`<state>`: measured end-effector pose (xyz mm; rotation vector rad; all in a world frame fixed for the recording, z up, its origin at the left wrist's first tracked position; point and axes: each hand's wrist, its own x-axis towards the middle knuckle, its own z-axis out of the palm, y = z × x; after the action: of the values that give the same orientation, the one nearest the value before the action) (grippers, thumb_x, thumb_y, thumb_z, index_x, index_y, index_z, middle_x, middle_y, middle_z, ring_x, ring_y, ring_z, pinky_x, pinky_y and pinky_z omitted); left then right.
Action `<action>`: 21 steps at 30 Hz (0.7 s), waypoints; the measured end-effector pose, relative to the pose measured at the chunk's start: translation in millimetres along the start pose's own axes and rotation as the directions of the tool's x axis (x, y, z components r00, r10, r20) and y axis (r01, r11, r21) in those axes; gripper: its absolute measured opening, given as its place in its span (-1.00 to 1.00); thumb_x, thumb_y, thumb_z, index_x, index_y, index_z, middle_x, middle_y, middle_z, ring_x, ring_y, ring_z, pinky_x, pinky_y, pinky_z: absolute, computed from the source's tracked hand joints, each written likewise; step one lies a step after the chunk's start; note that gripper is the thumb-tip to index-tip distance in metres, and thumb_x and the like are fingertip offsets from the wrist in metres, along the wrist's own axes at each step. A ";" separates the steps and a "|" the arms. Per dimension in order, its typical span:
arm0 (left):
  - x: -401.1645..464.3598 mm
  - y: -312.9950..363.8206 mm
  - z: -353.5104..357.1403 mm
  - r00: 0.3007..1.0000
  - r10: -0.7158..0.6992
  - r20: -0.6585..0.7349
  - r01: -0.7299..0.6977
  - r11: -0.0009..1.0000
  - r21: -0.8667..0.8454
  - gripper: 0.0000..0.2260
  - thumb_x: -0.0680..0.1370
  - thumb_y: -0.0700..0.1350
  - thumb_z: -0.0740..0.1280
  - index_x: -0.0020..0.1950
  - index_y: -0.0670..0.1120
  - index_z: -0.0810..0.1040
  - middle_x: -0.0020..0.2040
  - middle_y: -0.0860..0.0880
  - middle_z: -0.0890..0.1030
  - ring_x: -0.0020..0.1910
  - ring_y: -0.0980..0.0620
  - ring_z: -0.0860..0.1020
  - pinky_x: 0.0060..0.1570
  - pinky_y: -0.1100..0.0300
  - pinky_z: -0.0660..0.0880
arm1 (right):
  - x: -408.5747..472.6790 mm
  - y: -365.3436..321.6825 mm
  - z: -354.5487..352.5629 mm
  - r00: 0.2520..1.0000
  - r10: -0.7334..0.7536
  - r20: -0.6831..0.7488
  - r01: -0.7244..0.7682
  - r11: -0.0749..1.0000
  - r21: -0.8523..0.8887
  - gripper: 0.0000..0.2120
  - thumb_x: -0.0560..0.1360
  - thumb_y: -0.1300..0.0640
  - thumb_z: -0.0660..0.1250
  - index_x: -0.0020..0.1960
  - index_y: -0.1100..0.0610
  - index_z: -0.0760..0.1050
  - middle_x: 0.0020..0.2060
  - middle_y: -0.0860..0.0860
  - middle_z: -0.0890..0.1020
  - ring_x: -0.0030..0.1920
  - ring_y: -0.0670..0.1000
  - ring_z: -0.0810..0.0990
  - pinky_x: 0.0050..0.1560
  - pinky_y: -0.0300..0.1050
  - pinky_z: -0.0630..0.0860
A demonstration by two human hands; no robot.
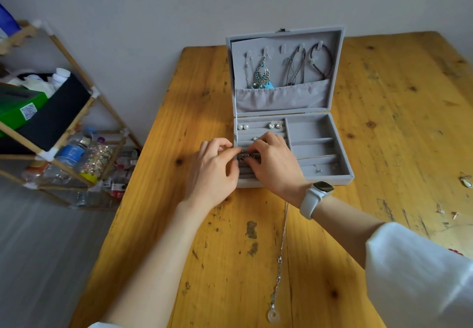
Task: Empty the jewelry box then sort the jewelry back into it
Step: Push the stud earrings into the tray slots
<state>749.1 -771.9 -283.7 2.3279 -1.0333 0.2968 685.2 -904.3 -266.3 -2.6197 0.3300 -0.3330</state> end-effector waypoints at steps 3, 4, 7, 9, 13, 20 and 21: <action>1.6 -0.1 1.6 1.000 -0.004 0.013 0.003 1.000 0.014 -0.63 0.45 -0.03 0.10 0.08 -0.09 0.62 0.04 -0.07 0.52 -0.05 -0.09 0.45 -0.07 -0.07 0.50 | 0.9 0.0 0.2 1.000 0.004 0.008 -0.004 1.000 0.001 -0.77 0.54 0.14 0.20 0.14 0.18 0.50 0.07 0.10 0.51 0.11 0.11 0.38 0.04 -0.07 0.40; 1.9 -0.4 2.4 1.000 -0.008 0.015 0.007 1.000 0.016 -0.63 0.45 -0.02 0.10 0.07 -0.08 0.62 0.03 -0.07 0.52 -0.04 -0.09 0.45 -0.07 -0.07 0.50 | 1.2 0.2 0.4 1.000 0.005 0.005 -0.005 1.000 0.004 -0.77 0.54 0.16 0.18 0.14 0.17 0.51 0.06 0.10 0.53 0.10 0.11 0.39 0.03 -0.07 0.40; 1.8 -1.5 4.0 1.000 -0.010 0.023 0.009 1.000 0.013 -0.63 0.45 -0.02 0.09 0.06 -0.07 0.63 0.03 -0.08 0.51 -0.04 -0.09 0.44 -0.08 -0.08 0.50 | 1.5 1.1 1.9 1.000 -0.002 0.000 0.002 1.000 0.023 -0.76 0.54 0.22 0.16 0.15 0.17 0.51 0.05 0.10 0.56 0.07 0.10 0.41 0.02 -0.06 0.42; 1.8 -1.6 4.3 1.000 -0.012 0.026 0.012 1.000 0.007 -0.62 0.45 -0.02 0.09 0.06 -0.08 0.63 0.03 -0.08 0.51 -0.04 -0.09 0.44 -0.07 -0.07 0.50 | 1.3 2.1 1.9 1.000 -0.004 -0.014 0.005 0.998 0.055 -0.75 0.52 0.25 0.17 0.15 0.17 0.50 0.05 0.10 0.58 0.07 0.10 0.43 0.02 -0.05 0.42; 1.3 0.3 4.1 0.999 -0.043 0.000 0.043 0.998 -0.037 -0.62 0.46 0.00 0.11 0.07 -0.11 0.62 0.02 -0.09 0.51 -0.05 -0.08 0.45 -0.05 -0.03 0.50 | 0.4 2.5 1.0 0.998 0.019 -0.060 -0.010 0.990 0.143 -0.76 0.51 0.25 0.20 0.15 0.18 0.50 0.00 0.08 0.62 0.04 0.09 0.46 0.00 -0.04 0.44; 2.0 2.7 6.9 0.998 -0.059 -0.010 0.058 0.995 -0.076 -0.64 0.47 0.00 0.15 0.08 -0.13 0.63 0.00 -0.11 0.51 -0.06 -0.07 0.44 -0.03 0.04 0.47 | -1.9 4.9 0.2 0.997 0.024 -0.069 -0.011 0.984 0.179 -0.74 0.53 0.23 0.18 0.18 0.17 0.50 0.03 0.09 0.64 0.06 0.10 0.49 -0.01 0.02 0.47; 2.3 2.4 7.8 0.998 -0.067 -0.012 0.066 0.995 -0.076 -0.68 0.48 -0.02 0.18 0.07 -0.12 0.63 0.00 -0.11 0.51 -0.05 -0.08 0.44 -0.03 0.03 0.47 | -2.2 5.7 -0.1 0.997 0.022 -0.069 -0.009 0.983 0.182 -0.74 0.54 0.23 0.17 0.18 0.16 0.50 0.02 0.10 0.64 0.05 0.10 0.49 -0.02 0.02 0.48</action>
<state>748.7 -779.1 -288.1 2.2835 -0.9423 0.2438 682.2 -908.5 -269.4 -2.4298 0.3273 -0.4302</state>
